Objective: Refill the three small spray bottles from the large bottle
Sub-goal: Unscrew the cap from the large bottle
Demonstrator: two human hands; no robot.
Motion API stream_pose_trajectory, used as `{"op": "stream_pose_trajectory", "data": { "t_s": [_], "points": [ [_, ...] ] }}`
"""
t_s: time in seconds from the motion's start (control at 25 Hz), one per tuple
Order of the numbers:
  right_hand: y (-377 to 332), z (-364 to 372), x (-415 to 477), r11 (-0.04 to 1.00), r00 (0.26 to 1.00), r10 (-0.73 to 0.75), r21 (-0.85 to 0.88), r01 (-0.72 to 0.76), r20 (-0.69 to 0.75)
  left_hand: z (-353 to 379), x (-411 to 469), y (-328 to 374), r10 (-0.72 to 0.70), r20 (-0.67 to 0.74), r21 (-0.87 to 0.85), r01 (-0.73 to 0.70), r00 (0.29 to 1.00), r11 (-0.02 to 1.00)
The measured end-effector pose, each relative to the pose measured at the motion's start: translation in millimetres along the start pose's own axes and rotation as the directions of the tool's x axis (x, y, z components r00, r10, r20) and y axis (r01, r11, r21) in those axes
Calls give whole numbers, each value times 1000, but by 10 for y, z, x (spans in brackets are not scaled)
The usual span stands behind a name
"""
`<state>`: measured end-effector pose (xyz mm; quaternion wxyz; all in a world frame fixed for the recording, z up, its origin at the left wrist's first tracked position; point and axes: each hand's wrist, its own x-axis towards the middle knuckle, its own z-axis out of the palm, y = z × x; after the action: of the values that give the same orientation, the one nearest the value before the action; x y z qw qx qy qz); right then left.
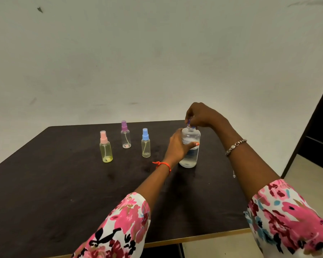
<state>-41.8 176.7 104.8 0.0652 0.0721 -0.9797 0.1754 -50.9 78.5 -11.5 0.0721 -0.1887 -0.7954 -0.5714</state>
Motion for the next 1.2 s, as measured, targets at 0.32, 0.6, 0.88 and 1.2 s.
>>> {"op": "stream_pose_trajectory", "data": {
  "t_s": [0.32, 0.6, 0.88, 1.2],
  "points": [
    [698, 474, -404, 813, 912, 265, 581, -36, -314, 63, 11, -55, 17, -48, 24, -16, 999, 1000],
    [975, 1169, -698, 845, 897, 393, 464, -266, -201, 63, -12, -65, 14, -24, -1, -14, 1000, 1000],
    [924, 1083, -619, 855, 911, 373, 447, -263, -178, -122, -121, -41, -63, 51, 27, 62, 997, 998],
    [-367, 729, -167, 881, 723, -7, 338, 332, -691, -718, -245, -335, 13, -544, -21, -29, 839, 999]
  ]
}}
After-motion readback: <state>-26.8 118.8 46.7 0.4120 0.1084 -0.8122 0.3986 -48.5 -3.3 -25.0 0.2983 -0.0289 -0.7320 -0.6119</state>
